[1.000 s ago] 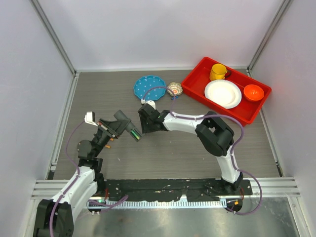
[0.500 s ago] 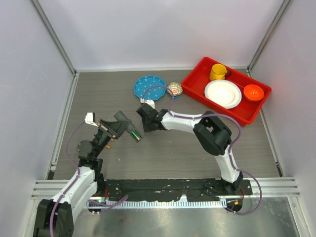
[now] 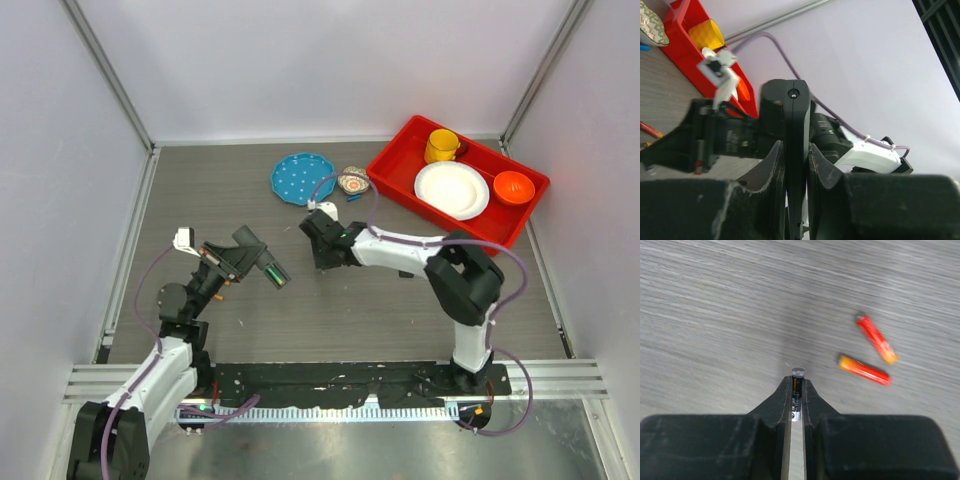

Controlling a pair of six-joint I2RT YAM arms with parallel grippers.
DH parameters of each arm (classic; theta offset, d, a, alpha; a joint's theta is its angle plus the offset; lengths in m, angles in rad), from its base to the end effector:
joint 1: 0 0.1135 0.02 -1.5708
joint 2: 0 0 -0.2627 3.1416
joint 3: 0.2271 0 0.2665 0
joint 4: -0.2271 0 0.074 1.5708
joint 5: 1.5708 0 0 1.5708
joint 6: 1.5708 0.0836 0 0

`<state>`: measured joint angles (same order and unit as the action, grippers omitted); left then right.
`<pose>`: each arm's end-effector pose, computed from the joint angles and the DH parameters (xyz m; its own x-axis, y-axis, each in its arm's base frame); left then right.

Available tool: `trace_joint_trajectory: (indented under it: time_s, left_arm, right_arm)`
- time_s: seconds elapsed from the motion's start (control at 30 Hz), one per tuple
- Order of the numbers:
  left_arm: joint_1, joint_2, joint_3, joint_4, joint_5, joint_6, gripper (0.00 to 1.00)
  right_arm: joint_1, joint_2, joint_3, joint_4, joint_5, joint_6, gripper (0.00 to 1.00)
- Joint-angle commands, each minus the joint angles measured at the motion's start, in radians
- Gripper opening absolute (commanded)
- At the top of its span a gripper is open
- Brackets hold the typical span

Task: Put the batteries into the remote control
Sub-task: Pick up the battery from the center of the board, then place the battery at the center of the board.

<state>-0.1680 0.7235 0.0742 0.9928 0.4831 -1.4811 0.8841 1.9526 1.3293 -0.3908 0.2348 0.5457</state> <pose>0.1962 -0.0727 0.2281 -0.5472 -0.8018 -0.2402 0.3826 0.0156 -0.9238 0.2977 0.3324 0.1226 -0.8100 -0.1918 -0.5542 -0.2969 0.9491 0.1054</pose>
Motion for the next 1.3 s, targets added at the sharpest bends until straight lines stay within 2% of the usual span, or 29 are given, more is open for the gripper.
trace_joint_trajectory:
  time_s: [0.0,0.17,0.27,0.53,1.0,1.1,1.27]
  left_arm:
    - [0.007,0.01,0.015,0.004,0.031,0.036,0.0]
    - [0.002,0.057,0.038,-0.014,0.063,0.048,0.0]
    - [-0.013,0.099,0.055,-0.011,0.077,0.054,0.0]
    - [-0.1,0.214,0.127,-0.003,0.083,0.078,0.0]
    - [-0.131,0.294,0.144,0.01,0.106,0.071,0.0]
    - [-0.131,0.294,0.138,0.007,0.097,0.074,0.0]
    - [-0.131,0.298,0.134,0.006,0.094,0.076,0.0]
  right_arm:
    - [-0.031,-0.225,-0.095,-0.03,0.044,-0.047,0.01]
    - [-0.037,-0.398,-0.228,-0.039,0.069,-0.134,0.01]
    - [-0.046,-0.441,-0.306,-0.046,0.08,-0.168,0.01]
    - [-0.066,-0.416,-0.374,-0.053,0.072,-0.182,0.01]
    - [-0.106,-0.299,-0.38,-0.04,0.058,-0.204,0.01]
    - [-0.108,-0.3,-0.377,-0.045,0.057,-0.202,0.09]
    - [-0.109,-0.31,-0.369,-0.062,0.052,-0.194,0.32]
